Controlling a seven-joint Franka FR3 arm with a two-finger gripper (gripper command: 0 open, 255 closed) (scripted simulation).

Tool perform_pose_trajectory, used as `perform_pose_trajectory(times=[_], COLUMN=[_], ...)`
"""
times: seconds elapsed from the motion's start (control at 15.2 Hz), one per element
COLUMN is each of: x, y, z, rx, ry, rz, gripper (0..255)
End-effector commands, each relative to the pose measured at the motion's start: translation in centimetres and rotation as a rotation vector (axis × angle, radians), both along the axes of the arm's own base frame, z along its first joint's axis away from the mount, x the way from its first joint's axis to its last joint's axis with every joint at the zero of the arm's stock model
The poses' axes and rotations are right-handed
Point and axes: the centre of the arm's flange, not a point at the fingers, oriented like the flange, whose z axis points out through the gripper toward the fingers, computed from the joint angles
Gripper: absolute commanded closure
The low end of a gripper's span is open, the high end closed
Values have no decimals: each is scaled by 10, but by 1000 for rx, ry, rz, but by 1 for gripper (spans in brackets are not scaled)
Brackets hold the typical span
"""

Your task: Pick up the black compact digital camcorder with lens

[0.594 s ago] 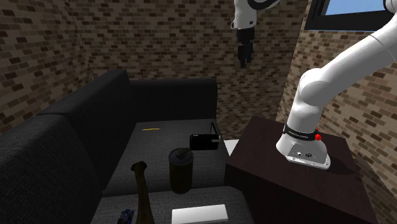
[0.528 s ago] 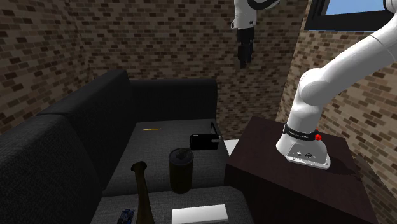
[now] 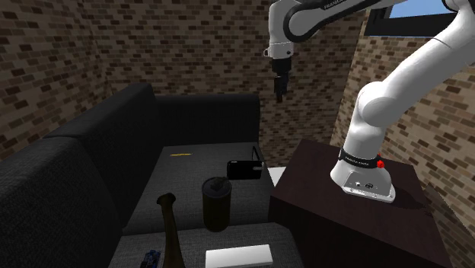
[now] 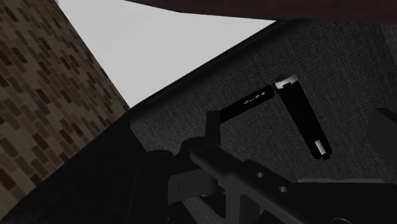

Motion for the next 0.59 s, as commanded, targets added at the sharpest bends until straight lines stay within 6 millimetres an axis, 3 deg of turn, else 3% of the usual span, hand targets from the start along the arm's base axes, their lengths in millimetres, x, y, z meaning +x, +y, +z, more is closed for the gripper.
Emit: perform_pose_trajectory(times=[0.0, 0.53], x=[8, 42], y=[5, 35], z=[-25, -116], rx=[8, 39], ry=[-9, -33], rz=[39, 190], gripper=[0, 0])
